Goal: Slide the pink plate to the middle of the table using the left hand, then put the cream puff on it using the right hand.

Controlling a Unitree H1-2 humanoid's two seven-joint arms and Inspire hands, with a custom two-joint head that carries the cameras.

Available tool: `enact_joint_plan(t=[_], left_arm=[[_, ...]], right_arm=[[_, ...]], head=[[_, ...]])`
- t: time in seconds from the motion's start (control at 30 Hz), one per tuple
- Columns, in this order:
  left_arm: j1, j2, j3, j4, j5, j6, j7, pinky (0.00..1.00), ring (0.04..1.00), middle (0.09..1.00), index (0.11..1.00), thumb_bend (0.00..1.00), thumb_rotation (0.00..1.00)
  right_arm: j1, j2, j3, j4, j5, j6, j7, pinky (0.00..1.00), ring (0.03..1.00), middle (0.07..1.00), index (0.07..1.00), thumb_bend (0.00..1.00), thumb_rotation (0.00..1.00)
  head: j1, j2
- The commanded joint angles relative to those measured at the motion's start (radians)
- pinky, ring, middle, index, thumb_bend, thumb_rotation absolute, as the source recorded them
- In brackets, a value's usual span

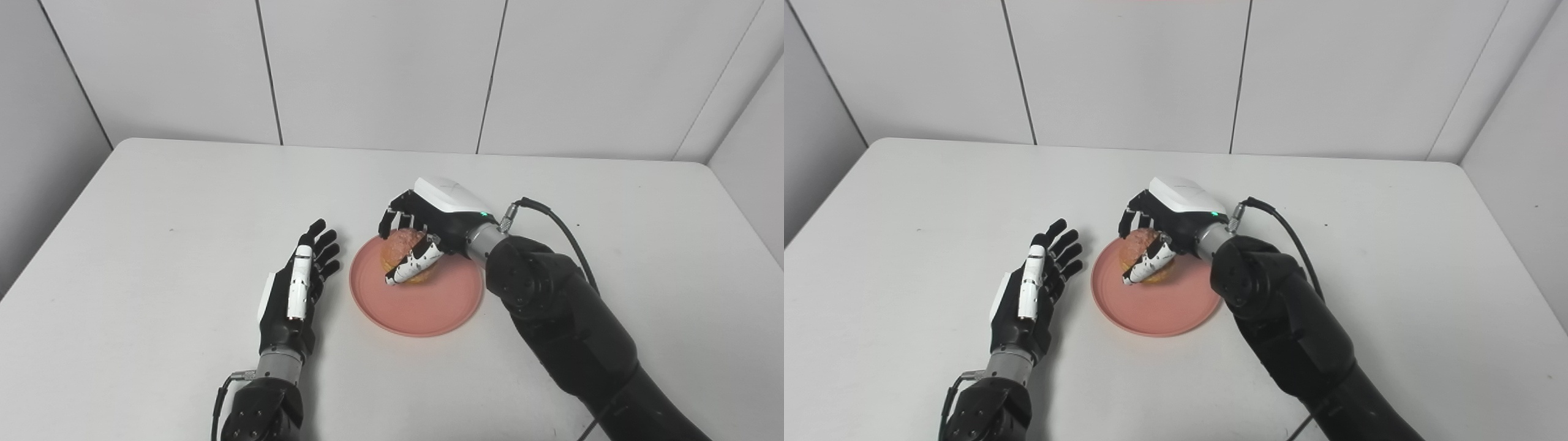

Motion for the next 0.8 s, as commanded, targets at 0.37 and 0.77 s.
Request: enact_joint_plan(t=[0.37, 0.77], left_arm=[[-0.036, -0.014, 0.001, -0.012, 0.007, -0.059, 0.006, 0.88, 0.887, 0.890, 0.878, 0.45, 1.00], [-0.038, -0.006, -0.001, -0.005, 0.003, -0.058, -0.003, 0.89, 0.894, 0.897, 0.886, 0.46, 1.00]], right_arm=[[-0.004, 0.006, 0.042, 0.034, -0.031, -0.050, -0.048, 0.31, 0.397, 0.452, 0.508, 0.53, 0.00], [0.017, -0.002, 0.039, 0.034, -0.055, -0.050, -0.058, 0.31, 0.394, 0.440, 0.512, 0.53, 0.00]], head=[[0.009, 0.018], [0.007, 0.023]])
